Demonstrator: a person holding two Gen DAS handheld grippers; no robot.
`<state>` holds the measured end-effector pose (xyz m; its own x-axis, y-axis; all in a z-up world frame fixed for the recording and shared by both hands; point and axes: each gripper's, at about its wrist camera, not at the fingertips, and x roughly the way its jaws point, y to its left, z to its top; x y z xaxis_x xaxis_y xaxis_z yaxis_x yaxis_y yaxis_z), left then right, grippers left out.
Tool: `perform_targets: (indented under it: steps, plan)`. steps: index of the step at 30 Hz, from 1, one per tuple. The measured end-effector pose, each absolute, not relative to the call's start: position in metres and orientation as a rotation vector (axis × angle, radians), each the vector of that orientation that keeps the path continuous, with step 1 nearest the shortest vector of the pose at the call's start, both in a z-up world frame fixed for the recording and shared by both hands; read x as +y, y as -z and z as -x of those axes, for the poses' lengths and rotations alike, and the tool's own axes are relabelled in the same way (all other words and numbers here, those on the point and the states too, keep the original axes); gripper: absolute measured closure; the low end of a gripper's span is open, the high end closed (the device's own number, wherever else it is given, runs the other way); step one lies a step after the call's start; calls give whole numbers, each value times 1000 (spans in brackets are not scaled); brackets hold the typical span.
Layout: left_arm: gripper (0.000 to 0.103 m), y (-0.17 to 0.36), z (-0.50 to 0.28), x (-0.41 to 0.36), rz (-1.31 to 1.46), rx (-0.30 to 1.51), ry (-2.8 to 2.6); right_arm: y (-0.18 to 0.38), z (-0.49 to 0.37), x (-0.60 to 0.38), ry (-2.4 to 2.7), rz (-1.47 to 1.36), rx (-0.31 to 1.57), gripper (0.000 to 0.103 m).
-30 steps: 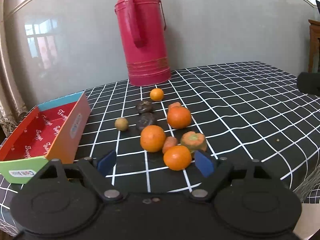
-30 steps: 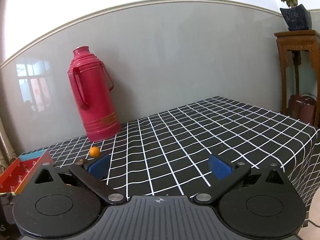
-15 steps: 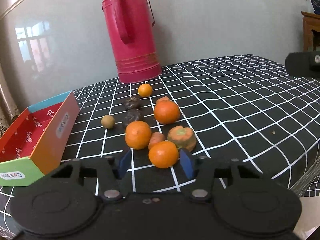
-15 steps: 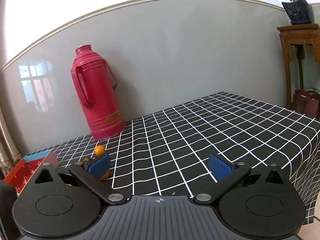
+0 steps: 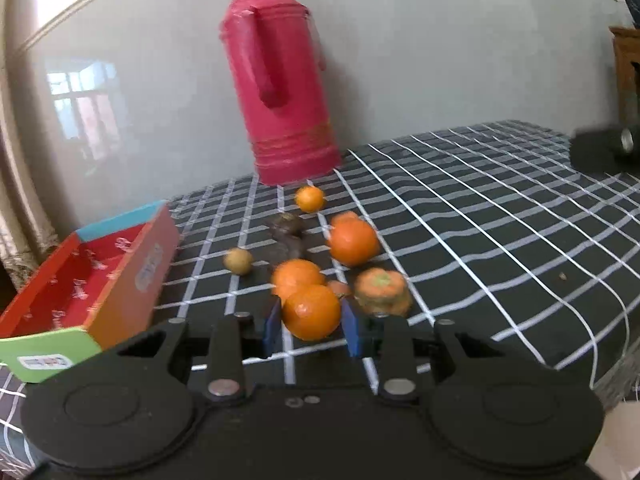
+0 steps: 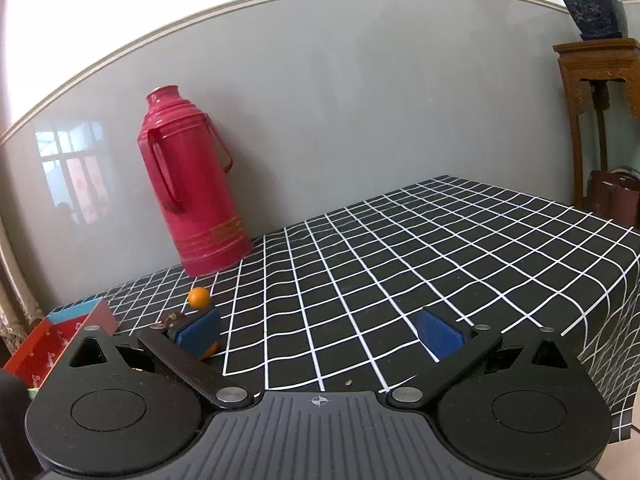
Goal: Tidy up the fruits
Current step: 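Lower the left gripper onto a mandarin orange and close it, then carry the orange into the red box and open the left gripper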
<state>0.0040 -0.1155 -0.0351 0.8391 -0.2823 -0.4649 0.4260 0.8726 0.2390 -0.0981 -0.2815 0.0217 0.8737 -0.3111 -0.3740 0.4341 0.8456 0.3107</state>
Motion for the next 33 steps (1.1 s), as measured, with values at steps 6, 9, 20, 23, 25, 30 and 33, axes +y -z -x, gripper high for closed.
perform_targets:
  steps: [6, 9, 20, 23, 25, 30, 33]
  plan:
    - [79, 6, -23, -73, -280, 368, 219, -19, 88, -266, 352, -356, 341, 0]
    - [79, -8, -46, -45, -258, 352, 100, -17, 81, -256, 318, -325, 363, 0]
    - [79, -5, -132, 48, -154, 569, -171, -7, 51, -225, 220, -249, 426, 0]
    - [77, 0, -136, 58, -134, 622, -188, -3, 40, -221, 184, -232, 462, 0]
    - [73, -3, -131, 63, -119, 628, -181, 0, 30, -217, 148, -198, 501, 0]
    - [46, -13, -111, 69, -84, 590, -133, 3, 9, -210, 28, -73, 557, 0]
    - [27, -22, -96, 73, -72, 527, -123, 5, -4, -213, -47, -19, 545, 0]
